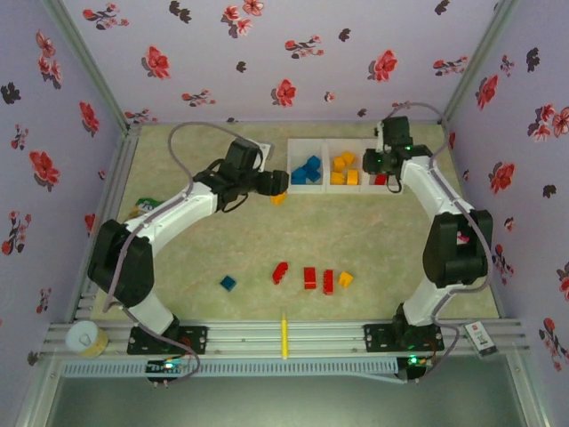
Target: Sort the legos into containers by color
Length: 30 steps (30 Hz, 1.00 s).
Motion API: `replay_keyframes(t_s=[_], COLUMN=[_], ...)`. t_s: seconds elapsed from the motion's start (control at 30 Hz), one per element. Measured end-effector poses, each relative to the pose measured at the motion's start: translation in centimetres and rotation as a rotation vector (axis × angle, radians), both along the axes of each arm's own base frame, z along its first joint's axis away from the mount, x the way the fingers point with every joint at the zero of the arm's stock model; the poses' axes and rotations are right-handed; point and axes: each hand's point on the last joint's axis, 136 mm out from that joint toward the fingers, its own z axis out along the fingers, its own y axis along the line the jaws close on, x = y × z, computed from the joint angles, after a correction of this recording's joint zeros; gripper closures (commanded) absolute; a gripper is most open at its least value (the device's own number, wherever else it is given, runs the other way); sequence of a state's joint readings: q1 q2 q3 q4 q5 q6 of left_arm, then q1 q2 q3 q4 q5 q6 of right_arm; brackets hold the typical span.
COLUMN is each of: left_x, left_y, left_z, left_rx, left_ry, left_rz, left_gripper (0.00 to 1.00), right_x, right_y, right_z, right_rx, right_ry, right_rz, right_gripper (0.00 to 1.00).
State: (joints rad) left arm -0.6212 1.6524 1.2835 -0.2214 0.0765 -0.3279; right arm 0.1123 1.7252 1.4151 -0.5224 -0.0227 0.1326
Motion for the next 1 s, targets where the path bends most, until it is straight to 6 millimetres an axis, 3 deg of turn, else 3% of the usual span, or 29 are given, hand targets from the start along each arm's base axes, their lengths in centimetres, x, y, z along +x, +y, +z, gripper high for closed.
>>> replay_keyframes(t_s=[0.23, 0.47, 0.7, 0.83, 1.0], left_x=[1.2, 2.2, 3.1, 3.5, 4.1], left_y=[-1.2, -1.5, -1.3, -1.3, -1.7], left_z=[-1.1, -4.8, -8.9, -10.5, -11.0], left_rx=[0.002, 0.036, 0.078, 0.102, 0.116], left_ry=[-0.065, -0.063, -0.014, 0.011, 0.028], left_rz=[-0.049, -0.069, -0.067, -0.072, -0.068], left_gripper=[0.24, 0.24, 0.25, 0.27, 0.27], right_x=[3.6, 6.5, 7.5, 7.5, 7.5], right_y=[-3.1, -4.5, -4.4, -4.3, -4.4], right_z=[-2.7, -6.5, -9.7, -10.0, -10.0], right_rx=[-0.004, -0.001, 0.018, 0.023, 0.024], right_ry=[0.044, 0.107, 0.170, 0.179, 0.180], right_rz=[-0.071, -0.097, -0.092, -0.095, -0.097], right_gripper=[0.72, 0.71, 0.63, 0.56, 0.52])
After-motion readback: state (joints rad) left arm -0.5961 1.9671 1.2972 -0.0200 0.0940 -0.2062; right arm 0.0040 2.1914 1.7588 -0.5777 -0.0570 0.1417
